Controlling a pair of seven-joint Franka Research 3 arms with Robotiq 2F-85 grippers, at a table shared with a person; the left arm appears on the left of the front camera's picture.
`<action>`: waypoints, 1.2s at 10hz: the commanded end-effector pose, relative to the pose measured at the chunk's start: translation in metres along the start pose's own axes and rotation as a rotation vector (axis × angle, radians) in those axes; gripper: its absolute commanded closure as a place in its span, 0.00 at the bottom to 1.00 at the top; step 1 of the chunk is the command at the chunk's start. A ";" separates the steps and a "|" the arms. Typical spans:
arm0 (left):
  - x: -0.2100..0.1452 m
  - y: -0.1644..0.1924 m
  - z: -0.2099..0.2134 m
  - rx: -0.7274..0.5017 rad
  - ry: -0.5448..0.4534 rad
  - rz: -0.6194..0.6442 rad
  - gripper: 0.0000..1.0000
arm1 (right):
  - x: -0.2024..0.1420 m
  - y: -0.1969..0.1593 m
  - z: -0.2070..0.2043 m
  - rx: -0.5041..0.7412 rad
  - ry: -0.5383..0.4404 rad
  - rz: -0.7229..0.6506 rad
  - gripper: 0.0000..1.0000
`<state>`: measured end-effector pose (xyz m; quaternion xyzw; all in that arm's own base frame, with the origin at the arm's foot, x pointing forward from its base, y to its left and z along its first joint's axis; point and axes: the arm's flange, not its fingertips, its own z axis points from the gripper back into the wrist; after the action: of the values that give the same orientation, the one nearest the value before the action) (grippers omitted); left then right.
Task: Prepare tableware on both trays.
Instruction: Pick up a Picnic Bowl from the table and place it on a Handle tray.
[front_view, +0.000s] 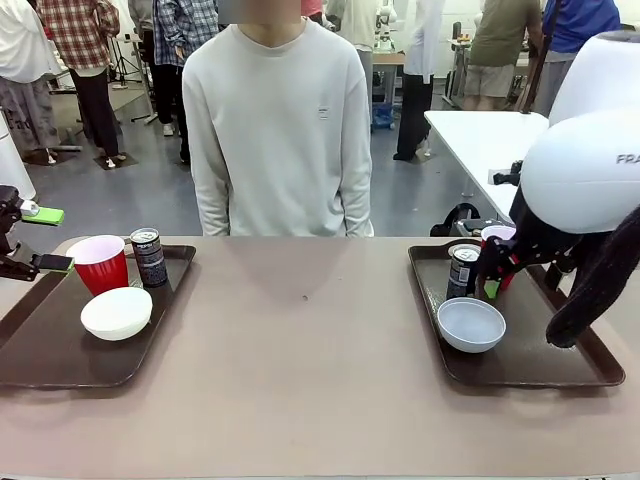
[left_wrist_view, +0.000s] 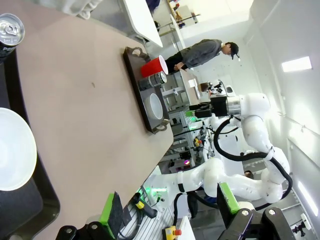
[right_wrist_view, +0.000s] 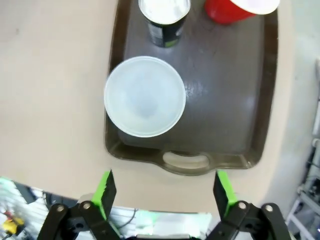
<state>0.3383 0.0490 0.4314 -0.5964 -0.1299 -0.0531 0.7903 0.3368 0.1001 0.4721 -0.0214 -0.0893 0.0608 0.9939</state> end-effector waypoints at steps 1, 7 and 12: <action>-0.005 0.001 0.000 -0.015 -0.004 -0.018 0.00 | 0.006 -0.003 -0.012 -0.026 0.026 0.003 0.00; -0.005 0.001 0.000 -0.015 -0.004 -0.018 0.00 | 0.006 -0.003 -0.012 -0.026 0.026 0.003 0.00; -0.005 0.001 0.000 -0.015 -0.004 -0.018 0.00 | -0.070 -0.008 0.010 0.380 0.096 -0.089 0.00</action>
<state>0.3383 0.0490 0.4313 -0.5965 -0.1298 -0.0531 0.7903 0.3129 0.1030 0.4842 0.0772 -0.0403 0.0531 0.9948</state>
